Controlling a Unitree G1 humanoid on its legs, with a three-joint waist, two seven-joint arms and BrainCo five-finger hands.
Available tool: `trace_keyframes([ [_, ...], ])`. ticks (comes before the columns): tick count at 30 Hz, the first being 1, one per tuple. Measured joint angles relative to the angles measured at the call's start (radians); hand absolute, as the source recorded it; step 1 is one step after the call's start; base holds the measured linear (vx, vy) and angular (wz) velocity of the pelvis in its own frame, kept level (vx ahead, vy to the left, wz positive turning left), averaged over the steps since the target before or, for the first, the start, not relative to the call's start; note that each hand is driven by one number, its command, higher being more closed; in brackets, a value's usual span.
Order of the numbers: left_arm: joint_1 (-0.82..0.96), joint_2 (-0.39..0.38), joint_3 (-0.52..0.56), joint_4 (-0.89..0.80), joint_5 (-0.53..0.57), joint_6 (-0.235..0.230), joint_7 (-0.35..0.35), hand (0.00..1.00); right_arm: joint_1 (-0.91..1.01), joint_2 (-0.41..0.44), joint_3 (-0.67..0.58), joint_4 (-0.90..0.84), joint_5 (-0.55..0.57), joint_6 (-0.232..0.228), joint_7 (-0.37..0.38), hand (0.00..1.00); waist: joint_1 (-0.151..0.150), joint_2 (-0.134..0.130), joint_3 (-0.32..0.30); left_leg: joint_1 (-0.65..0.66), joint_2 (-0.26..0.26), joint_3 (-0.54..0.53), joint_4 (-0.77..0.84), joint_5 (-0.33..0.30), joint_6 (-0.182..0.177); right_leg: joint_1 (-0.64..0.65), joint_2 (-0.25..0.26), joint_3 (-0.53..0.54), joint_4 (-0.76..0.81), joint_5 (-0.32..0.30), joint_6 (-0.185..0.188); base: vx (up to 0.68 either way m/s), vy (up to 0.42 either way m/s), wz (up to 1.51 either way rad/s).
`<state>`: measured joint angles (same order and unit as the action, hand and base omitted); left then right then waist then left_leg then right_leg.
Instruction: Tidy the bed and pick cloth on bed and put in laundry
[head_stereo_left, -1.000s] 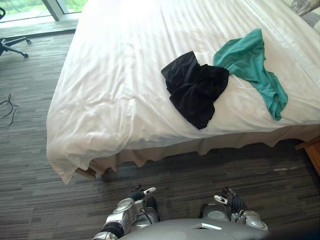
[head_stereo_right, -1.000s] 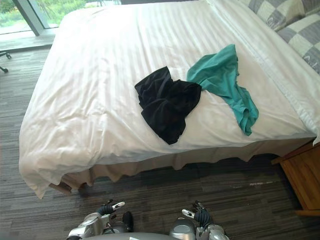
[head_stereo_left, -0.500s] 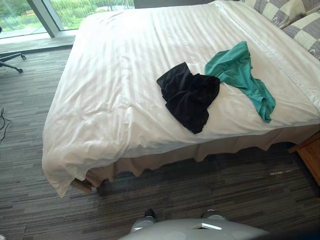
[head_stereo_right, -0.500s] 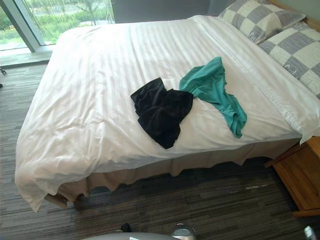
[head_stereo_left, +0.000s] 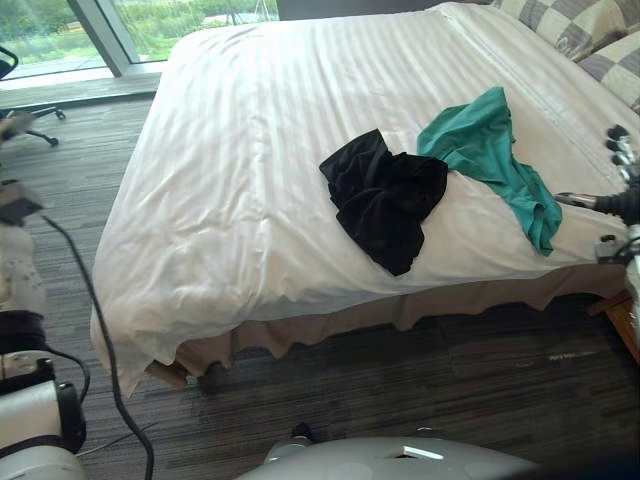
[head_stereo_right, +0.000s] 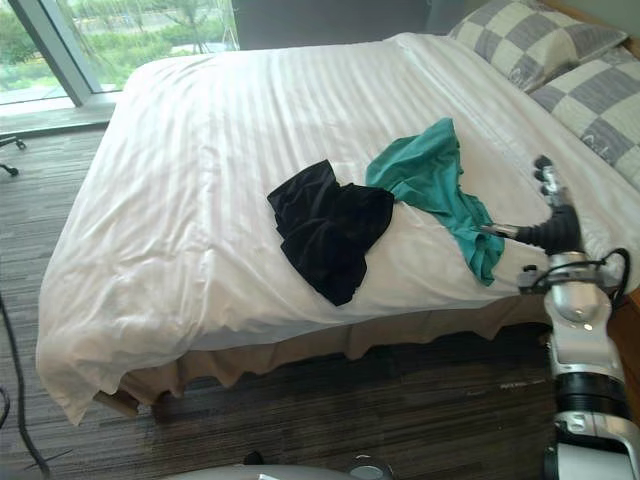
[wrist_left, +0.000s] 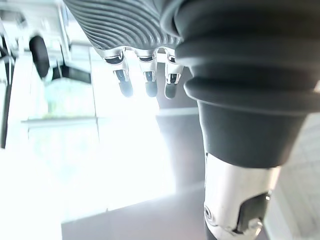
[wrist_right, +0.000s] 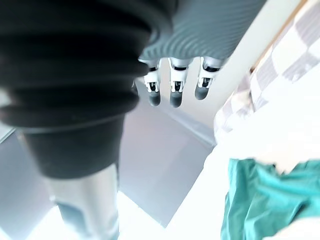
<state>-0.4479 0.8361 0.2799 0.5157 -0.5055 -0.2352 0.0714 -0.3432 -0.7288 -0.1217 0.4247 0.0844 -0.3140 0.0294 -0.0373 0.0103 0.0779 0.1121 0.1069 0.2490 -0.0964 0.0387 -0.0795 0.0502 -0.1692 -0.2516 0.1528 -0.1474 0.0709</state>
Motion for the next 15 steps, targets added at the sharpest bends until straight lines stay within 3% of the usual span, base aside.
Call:
trace_keyframes([
  [2, -0.029, -0.052, -0.072, -0.001, 0.076, 0.030, -0.008, 0.00, -0.057, 0.024, 0.053, 0.000, -0.001, 0.022, 0.015, 0.00, -0.001, -0.001, 0.005, 0.014, 0.000, 0.024, 0.002, 0.000, 0.000, 0.005, 0.003, 0.028, -0.010, 0.009, -0.003, 0.05, 0.016, -0.34],
  [4, -0.052, -0.122, -0.163, -0.002, 0.228, 0.059, -0.004, 0.00, -0.107, 0.062, 0.098, -0.001, -0.024, 0.040, 0.018, 0.00, -0.007, -0.006, 0.013, 0.016, 0.001, 0.047, 0.022, 0.000, 0.000, 0.003, 0.004, 0.056, -0.012, 0.022, -0.008, 0.03, 0.010, -0.26],
  [8, -0.103, -0.182, -0.284, -0.001, 0.466, 0.126, 0.002, 0.00, -0.146, 0.102, 0.123, -0.020, -0.051, 0.058, 0.005, 0.00, -0.011, -0.004, 0.063, 0.016, 0.004, 0.078, 0.048, -0.001, 0.000, -0.005, 0.007, 0.109, -0.012, 0.038, -0.013, 0.01, 0.004, -0.27],
  [15, -0.220, -0.244, -0.405, 0.051, 0.575, 0.219, 0.002, 0.00, -0.172, 0.139, 0.133, -0.041, -0.051, 0.092, 0.004, 0.00, -0.029, 0.015, 0.132, -0.021, 0.008, 0.102, 0.047, -0.001, 0.000, -0.060, 0.016, 0.153, -0.012, 0.052, -0.015, -0.05, 0.003, -0.11],
])
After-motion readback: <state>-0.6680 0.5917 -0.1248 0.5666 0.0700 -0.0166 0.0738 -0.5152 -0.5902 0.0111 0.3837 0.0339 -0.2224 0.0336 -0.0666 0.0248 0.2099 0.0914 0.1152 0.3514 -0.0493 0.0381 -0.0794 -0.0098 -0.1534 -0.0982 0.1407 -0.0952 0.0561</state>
